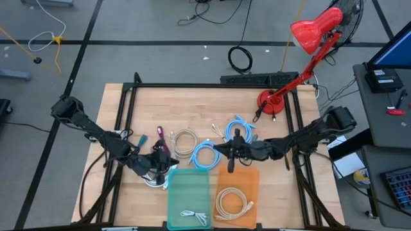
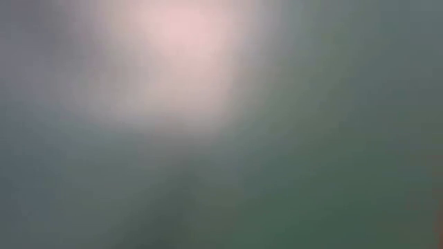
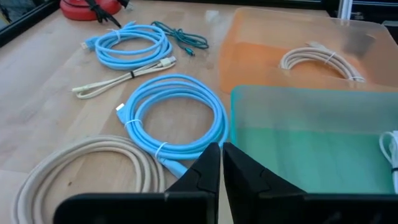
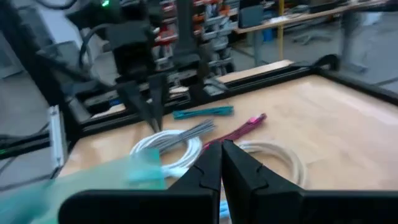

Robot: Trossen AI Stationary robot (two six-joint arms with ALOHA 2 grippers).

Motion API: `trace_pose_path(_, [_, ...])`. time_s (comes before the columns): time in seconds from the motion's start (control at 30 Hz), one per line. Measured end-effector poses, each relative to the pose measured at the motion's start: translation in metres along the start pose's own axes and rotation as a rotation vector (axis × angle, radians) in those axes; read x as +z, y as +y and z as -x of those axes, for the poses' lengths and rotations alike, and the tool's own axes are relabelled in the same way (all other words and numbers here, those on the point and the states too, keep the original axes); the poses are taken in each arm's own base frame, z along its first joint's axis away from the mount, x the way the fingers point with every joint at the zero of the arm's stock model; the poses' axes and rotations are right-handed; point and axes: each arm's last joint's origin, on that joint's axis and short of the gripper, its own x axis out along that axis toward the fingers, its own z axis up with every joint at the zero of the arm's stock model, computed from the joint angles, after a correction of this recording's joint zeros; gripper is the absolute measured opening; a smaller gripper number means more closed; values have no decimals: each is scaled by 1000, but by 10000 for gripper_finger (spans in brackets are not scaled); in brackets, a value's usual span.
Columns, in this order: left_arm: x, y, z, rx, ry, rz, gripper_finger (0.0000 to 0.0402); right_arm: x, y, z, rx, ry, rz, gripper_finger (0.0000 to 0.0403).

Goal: Pick & Place USB Port
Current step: Put the left blue charger cable into the green bin

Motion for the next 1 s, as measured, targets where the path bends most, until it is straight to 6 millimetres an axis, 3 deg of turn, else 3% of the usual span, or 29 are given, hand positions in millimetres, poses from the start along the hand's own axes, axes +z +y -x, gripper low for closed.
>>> trace_pose_path(0.27, [-1,-2,1,-9,5,-9,14,-11,0,-7,34,27,59,5])
trace_pose_path(0.67, [-6,12,-3,117,60,-46,26,-8,-12,-11,-51,7,50,9])
trace_pose_path(1.0, [-9,34,-10,244,141,-89,26,-12,-31,-19,-152,41,79,91])
